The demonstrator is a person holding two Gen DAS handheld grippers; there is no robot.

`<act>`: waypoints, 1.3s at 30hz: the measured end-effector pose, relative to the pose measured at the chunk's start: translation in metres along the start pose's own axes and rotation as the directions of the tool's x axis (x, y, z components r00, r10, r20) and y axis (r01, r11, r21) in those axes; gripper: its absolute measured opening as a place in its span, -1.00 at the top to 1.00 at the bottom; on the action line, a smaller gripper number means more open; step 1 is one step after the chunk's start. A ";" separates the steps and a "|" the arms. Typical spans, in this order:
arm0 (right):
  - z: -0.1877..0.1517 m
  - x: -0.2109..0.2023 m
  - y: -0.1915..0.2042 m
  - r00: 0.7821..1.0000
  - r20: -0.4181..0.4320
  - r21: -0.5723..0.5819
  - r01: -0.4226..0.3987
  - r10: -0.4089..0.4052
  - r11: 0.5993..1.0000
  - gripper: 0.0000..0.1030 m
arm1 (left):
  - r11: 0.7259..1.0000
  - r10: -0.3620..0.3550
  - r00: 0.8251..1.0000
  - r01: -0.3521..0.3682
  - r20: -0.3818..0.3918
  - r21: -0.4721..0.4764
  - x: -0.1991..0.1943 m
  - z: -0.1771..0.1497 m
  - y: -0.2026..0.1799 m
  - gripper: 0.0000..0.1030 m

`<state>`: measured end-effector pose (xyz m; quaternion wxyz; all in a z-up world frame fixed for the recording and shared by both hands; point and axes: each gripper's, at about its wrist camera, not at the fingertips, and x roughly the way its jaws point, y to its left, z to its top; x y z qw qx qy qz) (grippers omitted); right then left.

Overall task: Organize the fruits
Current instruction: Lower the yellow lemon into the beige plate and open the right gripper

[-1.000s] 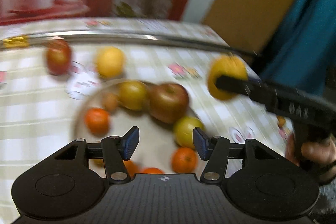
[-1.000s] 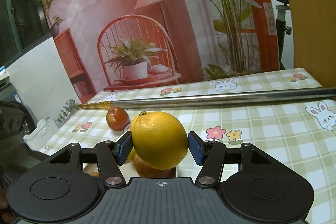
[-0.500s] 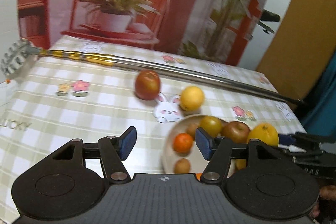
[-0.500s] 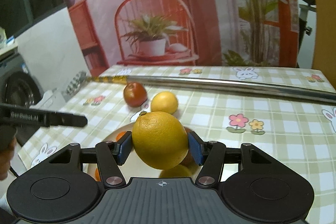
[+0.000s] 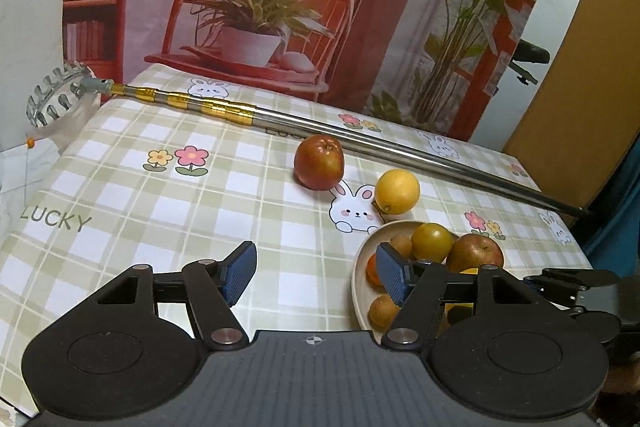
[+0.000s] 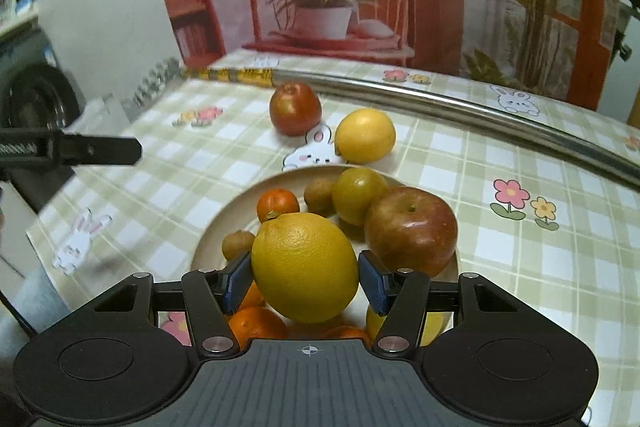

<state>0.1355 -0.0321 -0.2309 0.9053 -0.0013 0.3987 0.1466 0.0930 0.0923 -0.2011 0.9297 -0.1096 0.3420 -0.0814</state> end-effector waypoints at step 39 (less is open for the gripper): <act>-0.005 0.008 0.009 0.999 -0.043 -0.073 -0.035 0.032 0.997 -0.10 | 0.998 -0.005 0.999 0.003 -0.044 -0.055 0.011 -0.003 0.003 -0.36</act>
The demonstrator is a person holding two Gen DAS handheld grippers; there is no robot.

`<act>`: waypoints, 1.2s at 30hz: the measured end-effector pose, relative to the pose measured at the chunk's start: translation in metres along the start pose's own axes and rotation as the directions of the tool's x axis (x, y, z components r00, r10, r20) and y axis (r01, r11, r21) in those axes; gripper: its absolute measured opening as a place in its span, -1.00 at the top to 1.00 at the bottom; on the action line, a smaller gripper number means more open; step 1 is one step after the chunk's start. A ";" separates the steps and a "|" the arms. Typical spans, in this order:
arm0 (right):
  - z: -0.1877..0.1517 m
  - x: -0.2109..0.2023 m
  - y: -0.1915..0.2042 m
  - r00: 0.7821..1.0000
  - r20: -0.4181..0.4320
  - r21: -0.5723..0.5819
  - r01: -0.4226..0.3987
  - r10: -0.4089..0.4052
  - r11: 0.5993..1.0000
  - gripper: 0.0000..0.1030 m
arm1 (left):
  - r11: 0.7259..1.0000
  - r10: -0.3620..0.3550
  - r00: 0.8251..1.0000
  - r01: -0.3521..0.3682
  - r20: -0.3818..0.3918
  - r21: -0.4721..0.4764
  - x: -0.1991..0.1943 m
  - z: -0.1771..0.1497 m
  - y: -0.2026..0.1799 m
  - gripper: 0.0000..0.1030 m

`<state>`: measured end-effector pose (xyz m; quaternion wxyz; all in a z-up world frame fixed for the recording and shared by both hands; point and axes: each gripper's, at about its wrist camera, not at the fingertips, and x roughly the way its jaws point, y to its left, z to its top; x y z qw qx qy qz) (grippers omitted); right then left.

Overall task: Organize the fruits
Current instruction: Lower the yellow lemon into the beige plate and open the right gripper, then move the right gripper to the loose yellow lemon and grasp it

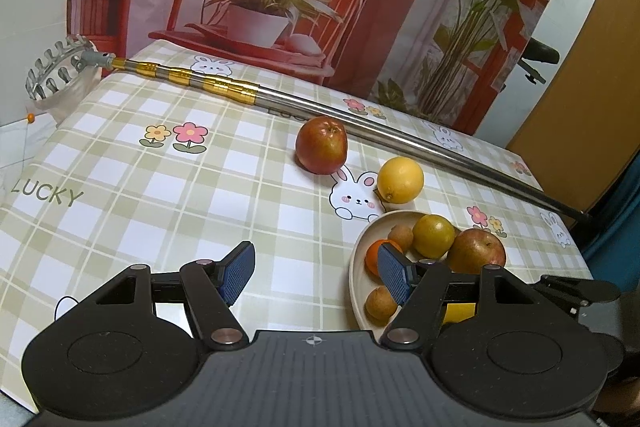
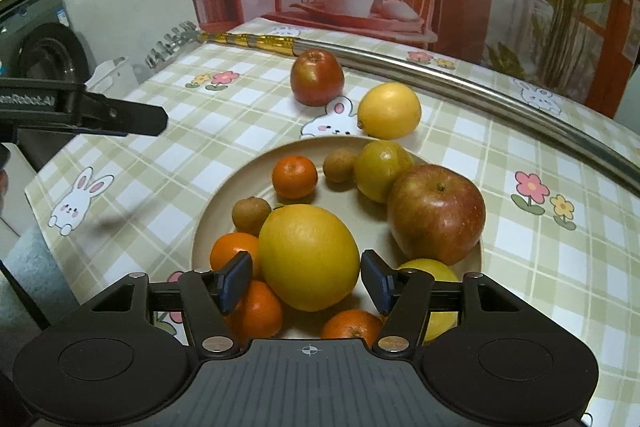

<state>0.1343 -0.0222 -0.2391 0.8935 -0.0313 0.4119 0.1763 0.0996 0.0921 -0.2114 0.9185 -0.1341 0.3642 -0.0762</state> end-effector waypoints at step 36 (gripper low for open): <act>0.010 -0.016 -0.016 0.993 0.115 0.034 0.033 -0.036 0.999 0.03 | 1.000 0.010 1.000 -0.010 -0.017 0.010 0.005 -0.003 0.000 -0.36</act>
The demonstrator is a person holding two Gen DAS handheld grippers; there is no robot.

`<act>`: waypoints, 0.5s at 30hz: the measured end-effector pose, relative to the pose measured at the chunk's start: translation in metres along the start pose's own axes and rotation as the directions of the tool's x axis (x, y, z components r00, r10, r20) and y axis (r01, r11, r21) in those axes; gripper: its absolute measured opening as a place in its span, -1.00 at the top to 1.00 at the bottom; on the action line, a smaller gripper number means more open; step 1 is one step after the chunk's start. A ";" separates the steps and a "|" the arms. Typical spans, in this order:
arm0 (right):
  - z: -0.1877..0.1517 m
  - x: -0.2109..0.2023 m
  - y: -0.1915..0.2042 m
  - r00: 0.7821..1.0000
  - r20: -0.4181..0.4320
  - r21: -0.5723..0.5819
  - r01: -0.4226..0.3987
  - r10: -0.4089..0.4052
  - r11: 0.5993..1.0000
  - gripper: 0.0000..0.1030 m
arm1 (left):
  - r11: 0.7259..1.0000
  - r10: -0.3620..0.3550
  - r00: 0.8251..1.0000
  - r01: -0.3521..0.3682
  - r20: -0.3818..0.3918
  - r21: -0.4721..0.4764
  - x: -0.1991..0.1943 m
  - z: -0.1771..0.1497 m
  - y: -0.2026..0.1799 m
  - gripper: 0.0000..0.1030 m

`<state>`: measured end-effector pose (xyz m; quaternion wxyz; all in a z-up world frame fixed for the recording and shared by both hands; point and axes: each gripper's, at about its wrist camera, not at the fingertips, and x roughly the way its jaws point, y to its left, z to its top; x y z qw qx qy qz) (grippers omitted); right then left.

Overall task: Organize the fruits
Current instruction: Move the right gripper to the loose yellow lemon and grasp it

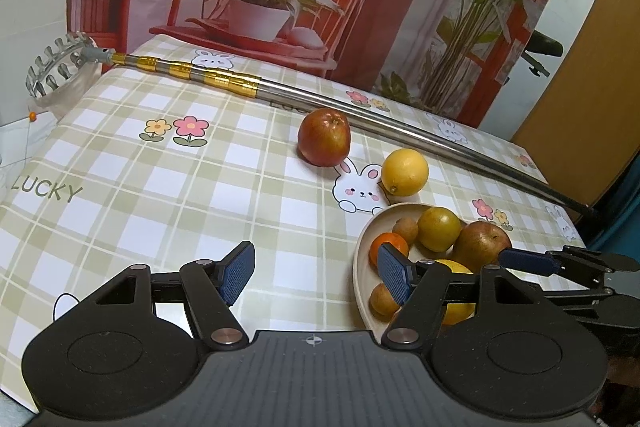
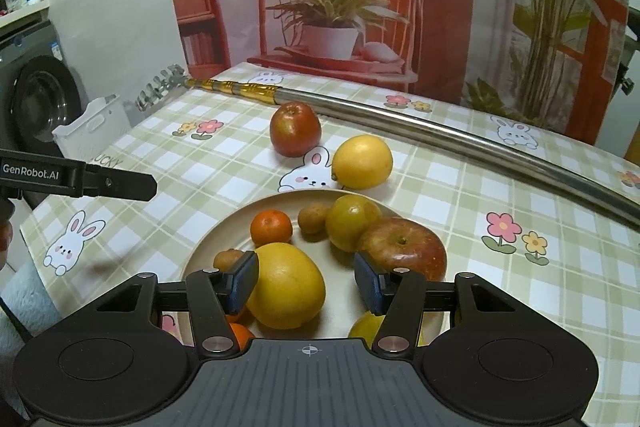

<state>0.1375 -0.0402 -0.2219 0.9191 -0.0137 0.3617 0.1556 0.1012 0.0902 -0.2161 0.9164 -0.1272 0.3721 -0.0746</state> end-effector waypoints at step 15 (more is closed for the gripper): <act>0.009 0.001 -0.027 0.999 0.043 0.046 0.024 -0.026 0.999 0.03 | 1.000 0.003 1.000 -0.003 -0.003 0.023 0.010 0.019 0.001 -0.35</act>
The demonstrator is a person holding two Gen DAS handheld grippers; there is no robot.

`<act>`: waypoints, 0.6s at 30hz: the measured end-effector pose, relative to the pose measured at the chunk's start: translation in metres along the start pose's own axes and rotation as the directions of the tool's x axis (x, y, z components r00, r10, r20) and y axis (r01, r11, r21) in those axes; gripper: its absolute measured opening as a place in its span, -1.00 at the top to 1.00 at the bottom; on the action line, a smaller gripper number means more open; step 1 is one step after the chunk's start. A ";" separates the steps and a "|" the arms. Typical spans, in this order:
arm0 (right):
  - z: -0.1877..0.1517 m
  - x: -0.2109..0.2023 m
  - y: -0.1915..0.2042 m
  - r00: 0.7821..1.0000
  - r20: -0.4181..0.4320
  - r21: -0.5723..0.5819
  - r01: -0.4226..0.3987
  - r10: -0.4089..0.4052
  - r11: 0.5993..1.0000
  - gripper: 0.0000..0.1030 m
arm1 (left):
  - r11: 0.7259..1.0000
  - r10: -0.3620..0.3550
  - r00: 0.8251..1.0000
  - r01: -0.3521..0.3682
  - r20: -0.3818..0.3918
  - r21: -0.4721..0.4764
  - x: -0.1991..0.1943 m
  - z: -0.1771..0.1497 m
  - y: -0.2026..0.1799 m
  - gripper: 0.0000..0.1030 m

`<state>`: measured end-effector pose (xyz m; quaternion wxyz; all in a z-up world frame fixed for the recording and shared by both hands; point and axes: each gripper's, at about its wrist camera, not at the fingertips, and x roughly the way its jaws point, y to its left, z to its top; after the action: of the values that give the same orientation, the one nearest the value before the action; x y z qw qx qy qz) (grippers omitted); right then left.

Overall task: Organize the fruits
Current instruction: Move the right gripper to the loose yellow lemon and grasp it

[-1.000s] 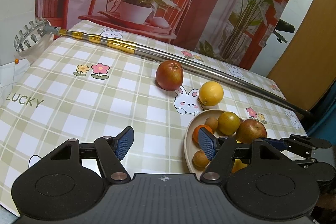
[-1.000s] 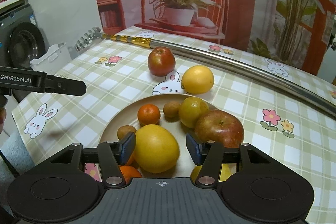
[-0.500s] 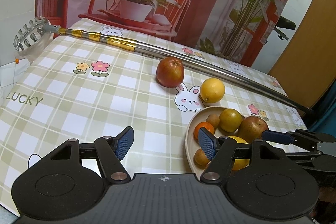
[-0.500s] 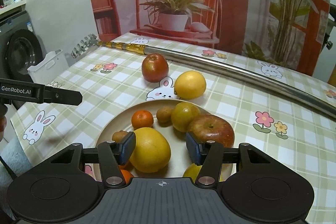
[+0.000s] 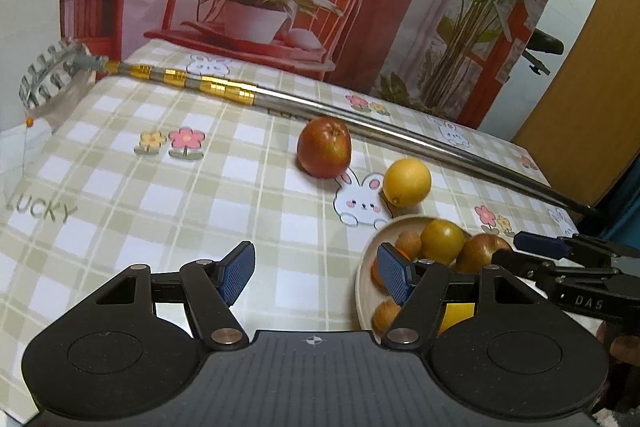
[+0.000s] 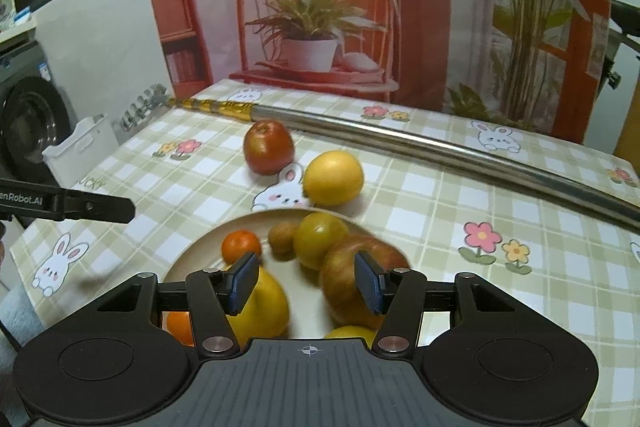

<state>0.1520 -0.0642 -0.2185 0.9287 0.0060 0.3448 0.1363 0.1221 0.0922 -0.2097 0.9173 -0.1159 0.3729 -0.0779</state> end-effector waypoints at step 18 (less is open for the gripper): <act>0.054 0.053 -0.039 0.999 0.003 0.040 -0.054 0.054 0.998 0.02 | 0.994 0.023 0.997 -0.030 0.076 0.105 0.016 0.050 -0.006 -0.35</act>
<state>0.2349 -0.0835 -0.2149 0.9248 0.0341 0.3461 0.1541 0.1682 0.0900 -0.1844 0.9364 -0.0649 0.3354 -0.0810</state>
